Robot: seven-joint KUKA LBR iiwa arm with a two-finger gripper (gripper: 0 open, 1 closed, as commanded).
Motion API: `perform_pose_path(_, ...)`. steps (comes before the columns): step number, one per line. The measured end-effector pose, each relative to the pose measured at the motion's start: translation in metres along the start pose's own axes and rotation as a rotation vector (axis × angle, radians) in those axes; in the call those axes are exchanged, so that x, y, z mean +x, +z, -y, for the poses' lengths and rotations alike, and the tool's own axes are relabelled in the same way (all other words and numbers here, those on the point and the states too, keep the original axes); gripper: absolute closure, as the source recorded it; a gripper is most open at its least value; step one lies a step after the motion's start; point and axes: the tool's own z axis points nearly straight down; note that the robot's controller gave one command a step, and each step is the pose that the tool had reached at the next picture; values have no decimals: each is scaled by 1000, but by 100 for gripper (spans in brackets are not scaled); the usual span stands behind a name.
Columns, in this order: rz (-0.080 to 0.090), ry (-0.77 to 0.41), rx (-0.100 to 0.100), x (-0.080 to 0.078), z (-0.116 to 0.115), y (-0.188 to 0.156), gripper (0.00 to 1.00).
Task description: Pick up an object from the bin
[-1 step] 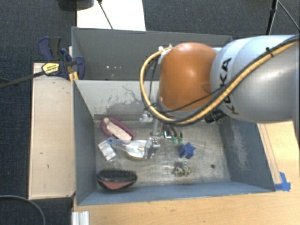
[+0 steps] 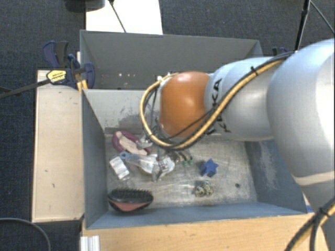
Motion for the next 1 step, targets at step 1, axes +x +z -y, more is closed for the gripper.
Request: perform_pose_path(1,-2,6,0,0,1,1,100)
